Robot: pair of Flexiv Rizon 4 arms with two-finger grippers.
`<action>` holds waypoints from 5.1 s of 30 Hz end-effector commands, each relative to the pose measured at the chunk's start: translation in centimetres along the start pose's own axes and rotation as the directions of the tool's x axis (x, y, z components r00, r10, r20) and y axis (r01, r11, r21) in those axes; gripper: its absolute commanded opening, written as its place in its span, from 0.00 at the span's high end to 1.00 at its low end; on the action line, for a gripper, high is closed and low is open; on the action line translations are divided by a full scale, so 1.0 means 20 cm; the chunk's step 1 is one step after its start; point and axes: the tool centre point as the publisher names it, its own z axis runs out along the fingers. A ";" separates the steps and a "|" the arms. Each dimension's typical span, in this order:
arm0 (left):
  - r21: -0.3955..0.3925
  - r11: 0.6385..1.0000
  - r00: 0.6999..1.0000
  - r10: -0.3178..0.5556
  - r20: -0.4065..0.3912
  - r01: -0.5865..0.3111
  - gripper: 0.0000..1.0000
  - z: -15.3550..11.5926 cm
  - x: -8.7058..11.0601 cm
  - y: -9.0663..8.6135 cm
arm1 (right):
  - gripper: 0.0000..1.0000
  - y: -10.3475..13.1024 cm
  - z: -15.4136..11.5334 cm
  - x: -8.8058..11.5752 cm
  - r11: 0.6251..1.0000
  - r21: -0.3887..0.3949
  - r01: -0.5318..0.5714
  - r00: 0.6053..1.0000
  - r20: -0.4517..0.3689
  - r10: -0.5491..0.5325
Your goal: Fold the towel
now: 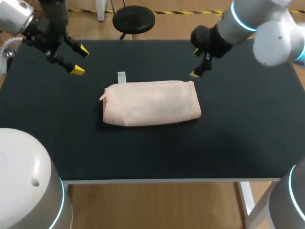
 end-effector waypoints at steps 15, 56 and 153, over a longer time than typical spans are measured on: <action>0.001 1.000 1.000 0.001 0.001 -0.001 0.00 0.00 0.00 0.00 | 0.00 -0.03 0.00 -0.01 0.614 -0.330 -0.717 0.697 -0.328 0.637; 0.001 1.000 1.000 0.001 0.001 -0.001 0.00 0.00 0.00 0.00 | 0.00 -0.28 0.33 0.42 0.375 0.218 -0.901 0.239 -0.472 0.849; 0.001 1.000 1.000 0.001 0.001 -0.001 0.00 0.00 0.00 0.00 | 0.00 1.09 0.51 0.83 0.424 0.100 -0.900 0.369 -0.344 0.864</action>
